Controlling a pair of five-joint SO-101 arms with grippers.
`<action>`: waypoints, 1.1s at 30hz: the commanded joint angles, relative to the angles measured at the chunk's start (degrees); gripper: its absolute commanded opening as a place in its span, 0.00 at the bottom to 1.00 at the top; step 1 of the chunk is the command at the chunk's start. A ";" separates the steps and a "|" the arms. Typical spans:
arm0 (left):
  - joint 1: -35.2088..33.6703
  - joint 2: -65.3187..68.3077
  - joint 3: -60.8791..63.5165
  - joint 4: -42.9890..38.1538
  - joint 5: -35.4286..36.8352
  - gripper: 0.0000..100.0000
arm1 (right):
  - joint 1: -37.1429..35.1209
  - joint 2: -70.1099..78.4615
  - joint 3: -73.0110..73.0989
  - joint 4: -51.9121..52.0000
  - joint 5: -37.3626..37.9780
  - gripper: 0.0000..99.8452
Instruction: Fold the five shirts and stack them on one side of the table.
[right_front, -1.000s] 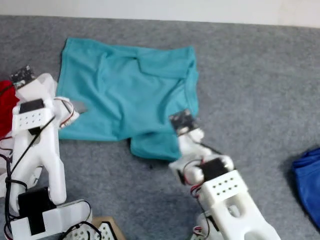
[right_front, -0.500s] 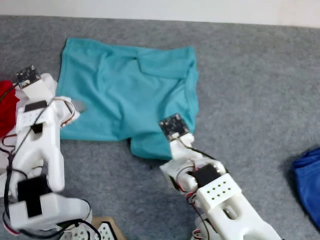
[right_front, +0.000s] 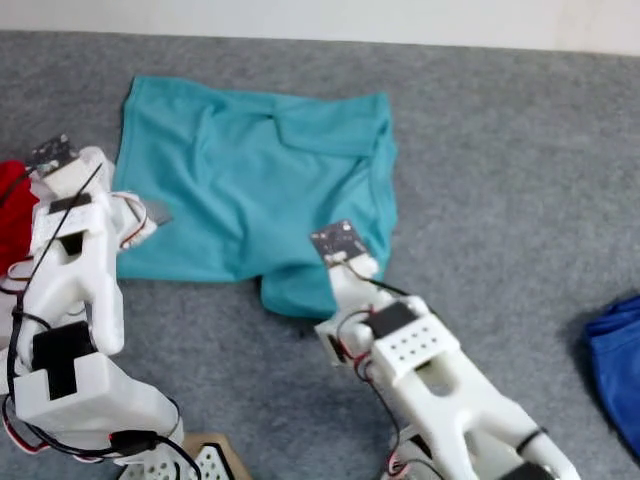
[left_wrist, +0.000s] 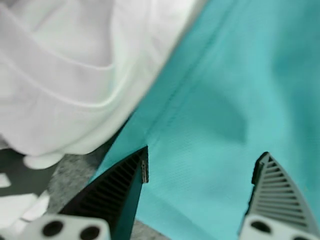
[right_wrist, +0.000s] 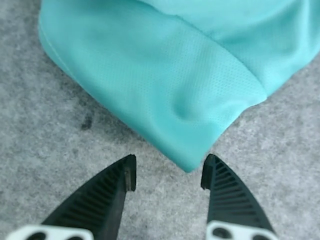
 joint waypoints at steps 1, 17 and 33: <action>-1.54 -0.40 1.36 -0.70 0.18 0.34 | -1.10 2.95 -4.18 -2.24 -0.79 0.22; -2.24 0.13 3.03 -0.88 0.53 0.34 | -2.68 9.36 -4.53 -6.90 -0.88 0.05; -2.07 -0.31 3.91 -0.70 0.62 0.34 | 11.21 9.27 -17.19 13.14 5.71 0.01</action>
